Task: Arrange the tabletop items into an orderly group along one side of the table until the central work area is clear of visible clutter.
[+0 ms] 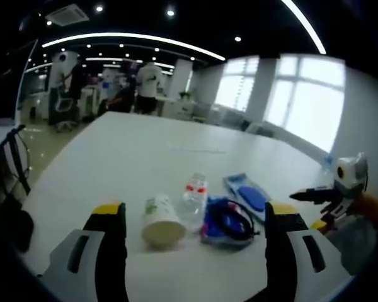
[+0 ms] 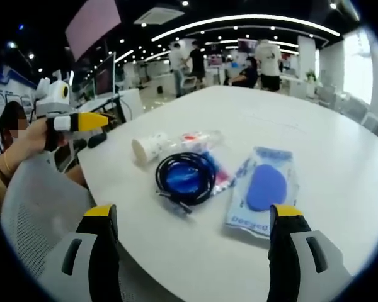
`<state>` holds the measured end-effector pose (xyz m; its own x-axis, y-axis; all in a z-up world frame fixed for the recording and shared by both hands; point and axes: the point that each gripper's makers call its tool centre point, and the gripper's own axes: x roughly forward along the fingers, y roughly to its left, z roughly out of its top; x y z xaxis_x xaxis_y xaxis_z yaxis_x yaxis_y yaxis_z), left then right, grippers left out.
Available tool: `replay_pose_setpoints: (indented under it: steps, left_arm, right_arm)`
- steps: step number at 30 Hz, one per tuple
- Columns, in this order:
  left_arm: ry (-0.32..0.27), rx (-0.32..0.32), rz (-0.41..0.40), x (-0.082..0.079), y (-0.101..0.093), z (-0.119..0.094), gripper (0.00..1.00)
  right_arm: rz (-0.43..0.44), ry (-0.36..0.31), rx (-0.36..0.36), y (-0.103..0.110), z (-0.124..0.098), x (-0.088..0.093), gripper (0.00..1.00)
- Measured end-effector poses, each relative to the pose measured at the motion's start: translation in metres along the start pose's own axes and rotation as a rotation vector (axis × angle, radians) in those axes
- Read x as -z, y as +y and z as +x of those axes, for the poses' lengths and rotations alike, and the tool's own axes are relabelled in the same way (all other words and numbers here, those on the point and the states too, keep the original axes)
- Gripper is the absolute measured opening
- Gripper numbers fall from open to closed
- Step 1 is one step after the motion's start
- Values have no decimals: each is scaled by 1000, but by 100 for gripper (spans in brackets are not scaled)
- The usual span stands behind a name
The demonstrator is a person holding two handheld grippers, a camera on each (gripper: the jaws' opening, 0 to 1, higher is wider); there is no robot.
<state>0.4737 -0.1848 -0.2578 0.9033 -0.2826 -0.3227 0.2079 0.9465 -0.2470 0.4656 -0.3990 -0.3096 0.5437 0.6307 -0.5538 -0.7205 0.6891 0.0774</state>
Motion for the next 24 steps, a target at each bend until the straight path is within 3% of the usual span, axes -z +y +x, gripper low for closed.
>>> replay_pose_setpoints:
  steps: [11,16,20,24]
  left_arm:
    - [22,-8,24,4,0,2,88]
    - [14,-17,17,2,4,2,87]
    - [12,-27,9,2,7,1,87]
    - [6,-31,12,0,9,1,86]
  right_arm:
    - [29,-46,20,-8,-5,-9,96]
    - [24,-62,7,-5,-4,-14,96]
    - [68,-114,-29,-3,-4,-29,96]
    - [-13,-115,-9,-7,0,-40,96]
